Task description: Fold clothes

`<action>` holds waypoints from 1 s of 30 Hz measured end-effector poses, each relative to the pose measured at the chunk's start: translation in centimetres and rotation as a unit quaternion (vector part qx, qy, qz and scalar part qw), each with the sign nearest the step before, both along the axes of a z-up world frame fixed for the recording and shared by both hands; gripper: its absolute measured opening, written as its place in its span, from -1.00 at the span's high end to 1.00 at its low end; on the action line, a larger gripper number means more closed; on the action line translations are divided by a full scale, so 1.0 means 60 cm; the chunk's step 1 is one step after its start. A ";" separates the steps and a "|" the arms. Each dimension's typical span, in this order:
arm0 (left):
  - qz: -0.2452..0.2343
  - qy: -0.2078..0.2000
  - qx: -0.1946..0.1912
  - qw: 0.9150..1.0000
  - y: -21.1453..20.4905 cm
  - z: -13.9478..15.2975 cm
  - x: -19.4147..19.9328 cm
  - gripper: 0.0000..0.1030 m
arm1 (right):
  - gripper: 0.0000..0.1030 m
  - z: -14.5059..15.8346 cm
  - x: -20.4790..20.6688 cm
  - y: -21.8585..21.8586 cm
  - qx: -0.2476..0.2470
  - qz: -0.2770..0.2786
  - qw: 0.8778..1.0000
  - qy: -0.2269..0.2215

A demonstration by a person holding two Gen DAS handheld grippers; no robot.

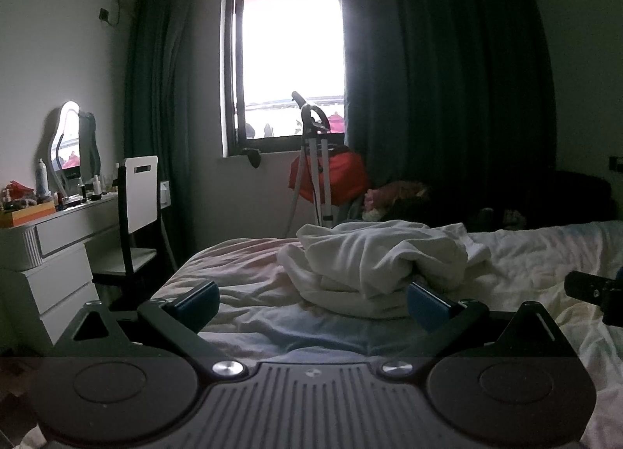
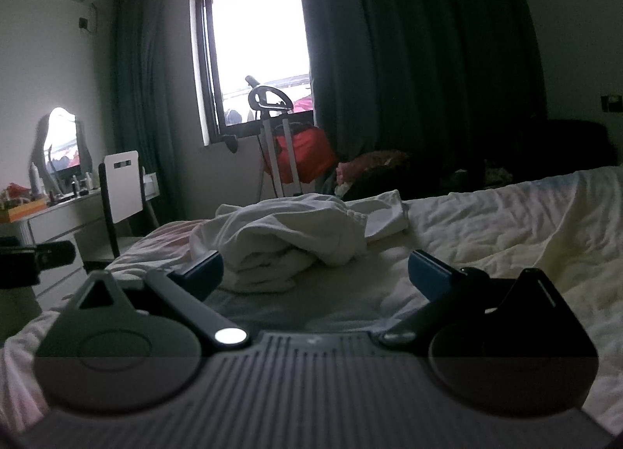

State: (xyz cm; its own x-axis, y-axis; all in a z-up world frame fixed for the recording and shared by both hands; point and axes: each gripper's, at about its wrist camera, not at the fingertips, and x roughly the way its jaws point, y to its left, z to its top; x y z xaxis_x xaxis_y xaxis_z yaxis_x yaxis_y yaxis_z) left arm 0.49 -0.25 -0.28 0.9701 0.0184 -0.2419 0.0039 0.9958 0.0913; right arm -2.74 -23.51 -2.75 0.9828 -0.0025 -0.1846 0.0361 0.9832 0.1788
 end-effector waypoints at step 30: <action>-0.009 0.011 0.011 1.000 -0.001 -0.007 0.007 -1.00 | -1.00 -0.002 -0.004 -0.009 0.062 0.002 0.998 0.033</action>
State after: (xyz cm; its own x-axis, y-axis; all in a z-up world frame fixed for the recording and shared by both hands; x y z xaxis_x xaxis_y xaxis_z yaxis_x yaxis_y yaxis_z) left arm 0.91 -0.30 -0.68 0.9650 0.0067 -0.2622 0.0237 0.9933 0.1128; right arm -2.99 -24.02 -2.89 0.9684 0.0288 -0.2476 0.0473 0.9541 0.2957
